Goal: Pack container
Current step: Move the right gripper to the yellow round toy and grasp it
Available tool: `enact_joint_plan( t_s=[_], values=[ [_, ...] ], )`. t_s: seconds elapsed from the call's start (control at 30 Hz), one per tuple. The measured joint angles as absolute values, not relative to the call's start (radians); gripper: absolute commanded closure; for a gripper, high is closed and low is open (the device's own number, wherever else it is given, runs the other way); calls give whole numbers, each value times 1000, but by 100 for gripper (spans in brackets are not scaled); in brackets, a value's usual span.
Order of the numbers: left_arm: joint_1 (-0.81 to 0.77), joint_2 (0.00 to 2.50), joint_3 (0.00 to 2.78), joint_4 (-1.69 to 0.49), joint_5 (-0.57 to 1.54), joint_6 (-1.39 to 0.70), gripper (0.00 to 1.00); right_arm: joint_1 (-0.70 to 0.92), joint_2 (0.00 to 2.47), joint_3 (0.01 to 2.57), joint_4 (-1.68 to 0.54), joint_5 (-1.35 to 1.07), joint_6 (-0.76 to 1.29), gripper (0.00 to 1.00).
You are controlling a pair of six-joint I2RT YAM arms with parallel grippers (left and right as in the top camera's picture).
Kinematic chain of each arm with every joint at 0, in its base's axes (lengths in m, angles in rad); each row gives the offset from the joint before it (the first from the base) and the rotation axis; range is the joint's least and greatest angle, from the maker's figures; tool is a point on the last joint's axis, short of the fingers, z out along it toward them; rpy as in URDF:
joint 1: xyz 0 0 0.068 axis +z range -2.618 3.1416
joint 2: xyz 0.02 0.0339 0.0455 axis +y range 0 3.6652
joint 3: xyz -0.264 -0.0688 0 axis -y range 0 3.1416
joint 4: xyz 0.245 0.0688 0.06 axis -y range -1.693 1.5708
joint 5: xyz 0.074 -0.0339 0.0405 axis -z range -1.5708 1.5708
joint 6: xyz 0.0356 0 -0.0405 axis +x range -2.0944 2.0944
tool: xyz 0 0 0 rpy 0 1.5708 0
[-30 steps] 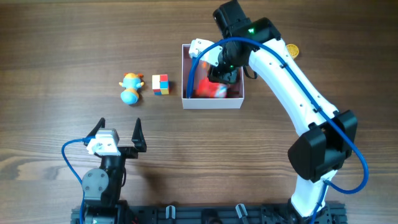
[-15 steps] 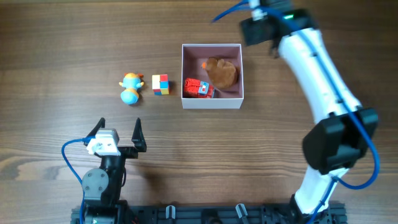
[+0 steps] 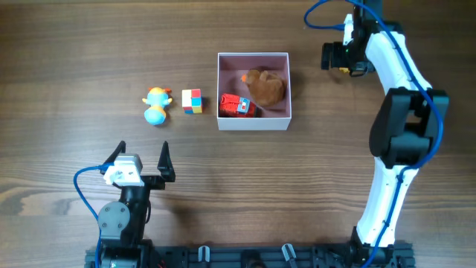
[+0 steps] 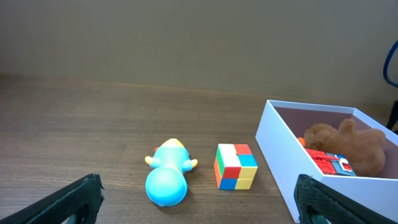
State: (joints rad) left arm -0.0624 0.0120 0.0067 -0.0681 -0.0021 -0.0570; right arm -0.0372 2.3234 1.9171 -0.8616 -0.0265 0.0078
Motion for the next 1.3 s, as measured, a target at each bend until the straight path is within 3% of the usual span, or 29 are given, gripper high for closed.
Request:
enact_joint_plan(
  t_s=[0.33,1.3],
  values=[
    [-62,12,7,-68,-2,-57,0,-38,2323,1925,-760,9,11,0],
    [-62,12,7,-68,-2,-57,0,-68,2358,1929,-762,41,11,0]
  ],
)
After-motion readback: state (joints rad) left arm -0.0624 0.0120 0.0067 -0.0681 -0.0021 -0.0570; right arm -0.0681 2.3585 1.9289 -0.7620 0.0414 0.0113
